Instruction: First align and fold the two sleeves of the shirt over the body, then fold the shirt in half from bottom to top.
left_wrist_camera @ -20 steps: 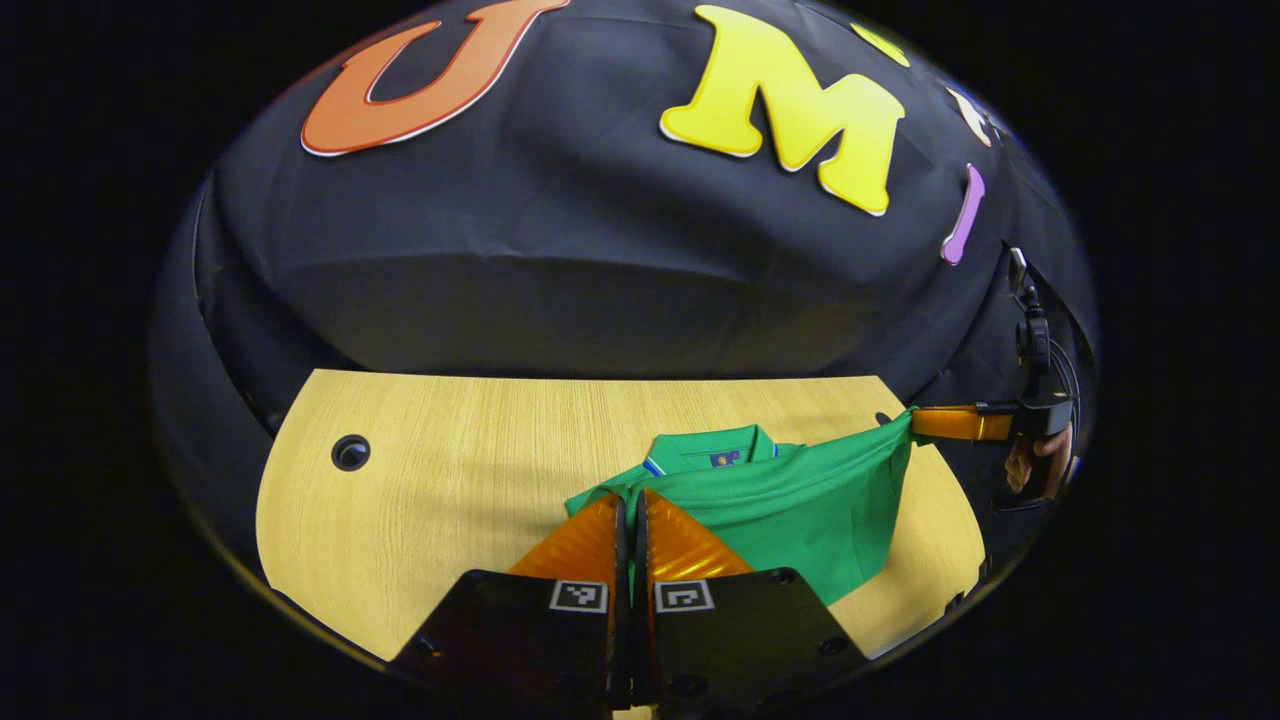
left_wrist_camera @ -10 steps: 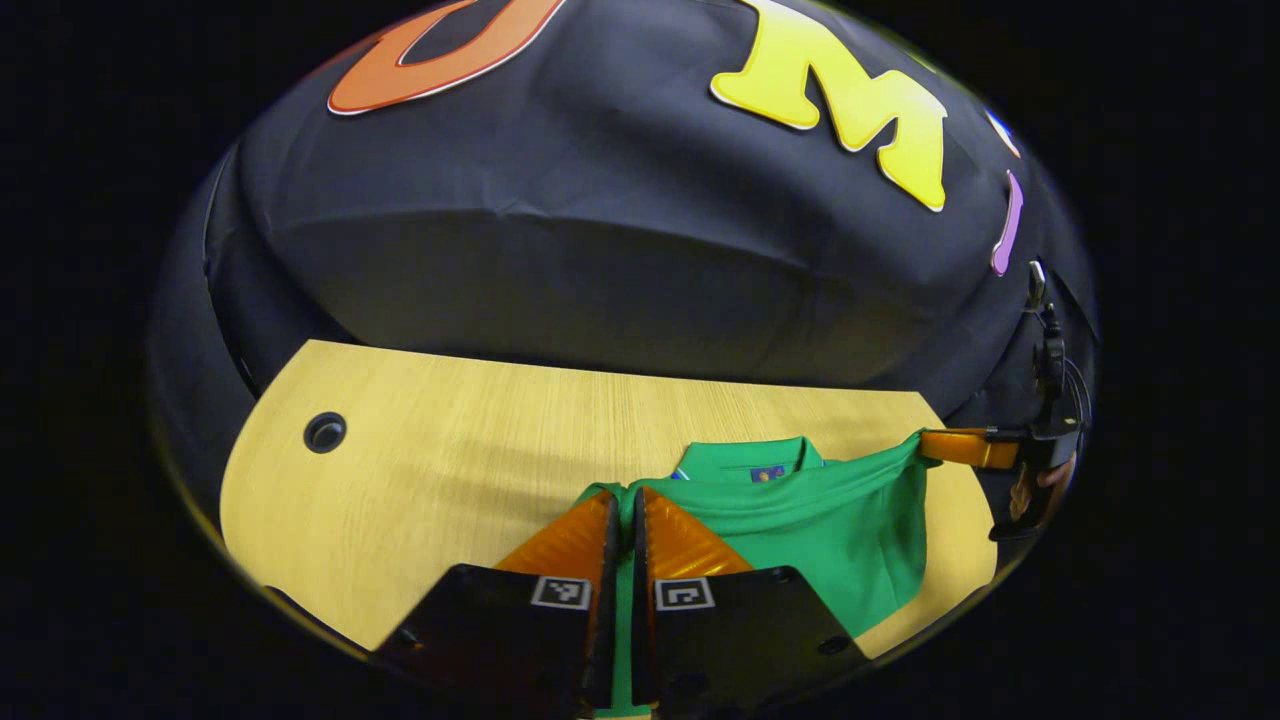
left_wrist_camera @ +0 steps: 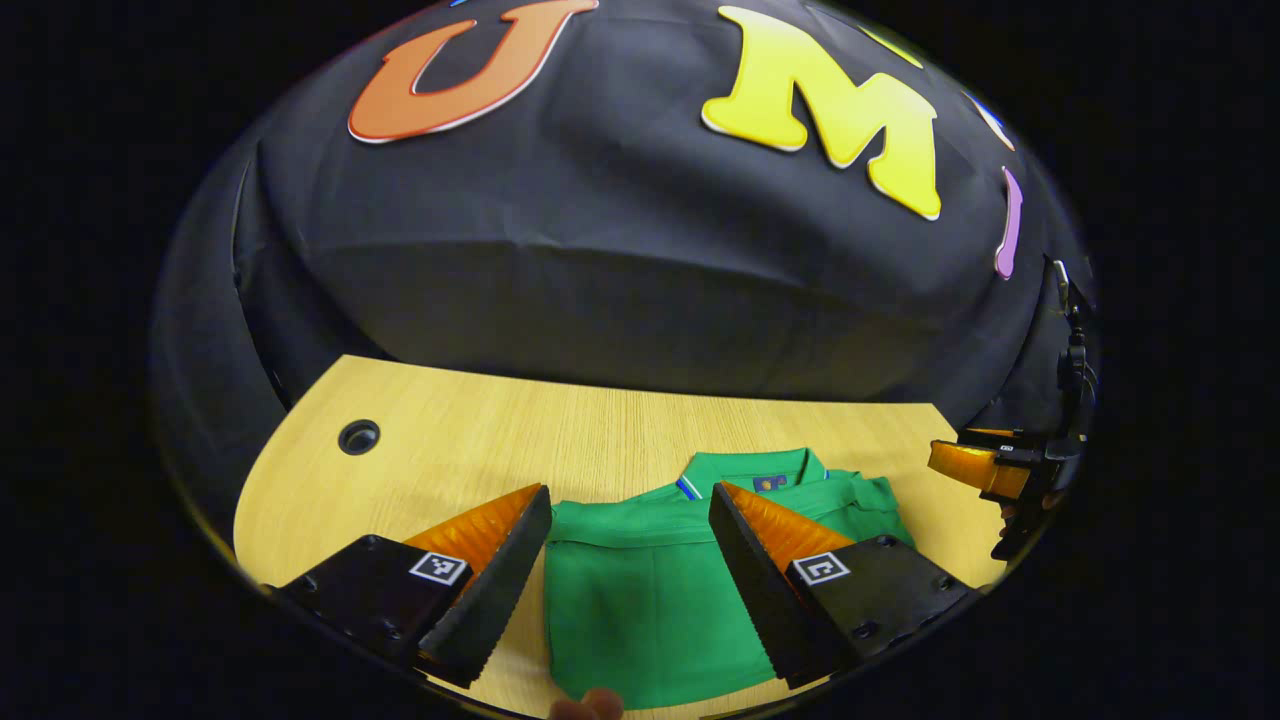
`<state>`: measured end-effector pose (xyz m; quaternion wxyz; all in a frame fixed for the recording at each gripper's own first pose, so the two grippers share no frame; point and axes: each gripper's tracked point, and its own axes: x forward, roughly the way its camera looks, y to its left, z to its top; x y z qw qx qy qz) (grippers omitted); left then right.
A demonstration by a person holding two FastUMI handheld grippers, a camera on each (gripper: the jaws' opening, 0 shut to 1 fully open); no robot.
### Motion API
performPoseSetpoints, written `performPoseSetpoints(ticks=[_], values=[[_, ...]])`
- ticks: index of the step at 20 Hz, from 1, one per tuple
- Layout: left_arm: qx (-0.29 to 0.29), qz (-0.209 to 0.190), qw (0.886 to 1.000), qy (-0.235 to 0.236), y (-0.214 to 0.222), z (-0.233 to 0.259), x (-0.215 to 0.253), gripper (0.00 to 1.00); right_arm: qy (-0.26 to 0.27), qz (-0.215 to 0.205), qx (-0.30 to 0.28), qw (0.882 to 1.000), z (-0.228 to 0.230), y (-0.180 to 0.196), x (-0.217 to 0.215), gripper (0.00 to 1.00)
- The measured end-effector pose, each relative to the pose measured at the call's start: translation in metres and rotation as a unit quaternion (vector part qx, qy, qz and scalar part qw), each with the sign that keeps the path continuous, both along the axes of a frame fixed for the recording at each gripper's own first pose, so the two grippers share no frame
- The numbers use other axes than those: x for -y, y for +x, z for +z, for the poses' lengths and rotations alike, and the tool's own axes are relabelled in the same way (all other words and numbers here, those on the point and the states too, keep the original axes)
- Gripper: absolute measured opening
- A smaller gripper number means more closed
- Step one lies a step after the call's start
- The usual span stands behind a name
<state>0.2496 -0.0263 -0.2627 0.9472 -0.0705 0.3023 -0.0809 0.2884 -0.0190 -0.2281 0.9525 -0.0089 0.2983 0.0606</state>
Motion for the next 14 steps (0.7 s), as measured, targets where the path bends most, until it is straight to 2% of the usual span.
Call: performPoseSetpoints(ticks=[3,6,10,14], values=[[0.045,0.016,0.999,0.001,-0.019,0.055,-0.011,1.0,0.005,-0.011,0.054,0.998,0.053,-0.027,-0.001,1.0],[0.099,0.027,0.995,0.009,-0.047,0.119,-0.017,1.0,0.011,-0.015,0.1,0.995,0.103,-0.071,-0.004,1.0],[0.182,0.045,0.981,0.04,-0.099,0.208,-0.023,1.0,0.011,-0.022,0.16,0.987,0.169,-0.136,-0.014,0.99],[0.238,0.055,0.969,0.04,-0.161,0.27,-0.021,1.0,0.014,-0.036,0.217,0.975,0.224,-0.197,-0.019,0.98]])
